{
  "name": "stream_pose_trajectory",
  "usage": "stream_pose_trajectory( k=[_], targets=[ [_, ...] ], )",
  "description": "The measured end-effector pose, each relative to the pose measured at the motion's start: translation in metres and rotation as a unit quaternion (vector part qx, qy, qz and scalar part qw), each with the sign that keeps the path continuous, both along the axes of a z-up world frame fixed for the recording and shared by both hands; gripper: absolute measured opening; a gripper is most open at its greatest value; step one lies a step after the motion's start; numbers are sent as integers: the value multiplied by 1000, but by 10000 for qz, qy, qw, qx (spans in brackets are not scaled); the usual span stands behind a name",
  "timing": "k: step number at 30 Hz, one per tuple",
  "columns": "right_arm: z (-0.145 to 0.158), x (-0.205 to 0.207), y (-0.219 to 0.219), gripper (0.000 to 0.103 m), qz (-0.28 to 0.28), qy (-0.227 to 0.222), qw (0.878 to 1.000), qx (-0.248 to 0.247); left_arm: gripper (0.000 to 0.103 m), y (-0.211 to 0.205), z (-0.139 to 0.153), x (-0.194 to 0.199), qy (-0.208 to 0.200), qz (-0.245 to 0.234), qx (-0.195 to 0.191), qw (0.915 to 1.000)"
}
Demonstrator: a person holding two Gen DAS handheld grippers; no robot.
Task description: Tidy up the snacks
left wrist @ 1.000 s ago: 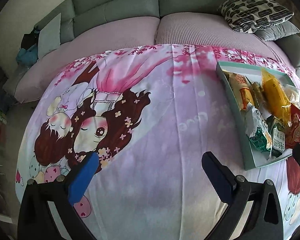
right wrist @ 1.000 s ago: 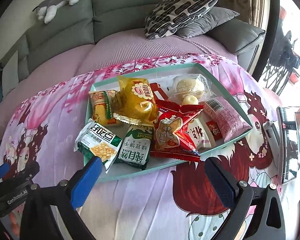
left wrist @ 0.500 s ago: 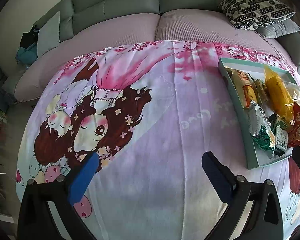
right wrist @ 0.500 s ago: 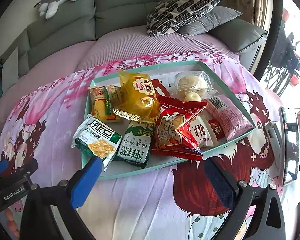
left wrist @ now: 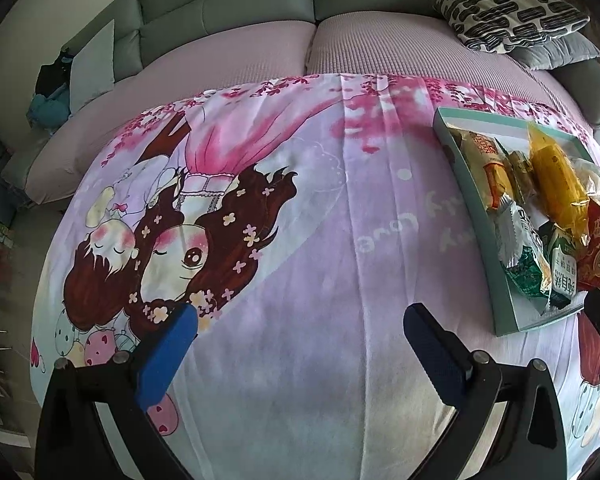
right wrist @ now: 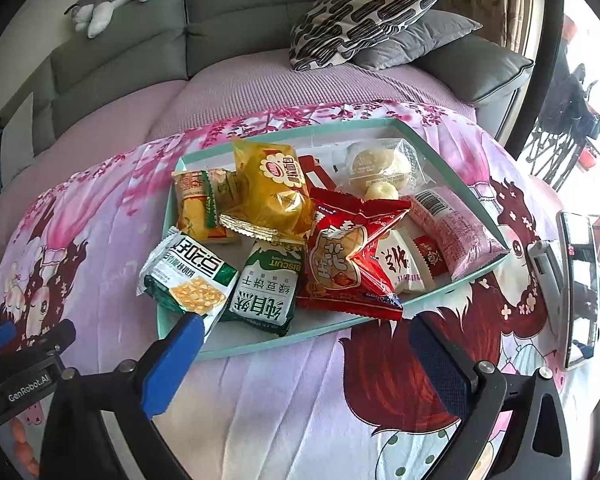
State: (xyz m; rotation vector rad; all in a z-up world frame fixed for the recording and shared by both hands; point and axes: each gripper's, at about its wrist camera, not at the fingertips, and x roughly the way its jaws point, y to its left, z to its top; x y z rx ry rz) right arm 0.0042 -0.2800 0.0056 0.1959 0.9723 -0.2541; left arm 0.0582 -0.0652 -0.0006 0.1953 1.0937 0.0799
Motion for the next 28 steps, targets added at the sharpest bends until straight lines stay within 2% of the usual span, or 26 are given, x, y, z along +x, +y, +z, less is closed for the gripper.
stream_pose_trajectory(
  k=[28],
  targets=[
    [-6,3,-1,103,-27,105,9999,-5,102,-2,1,0,-66,-51,-80,9999]
  ],
)
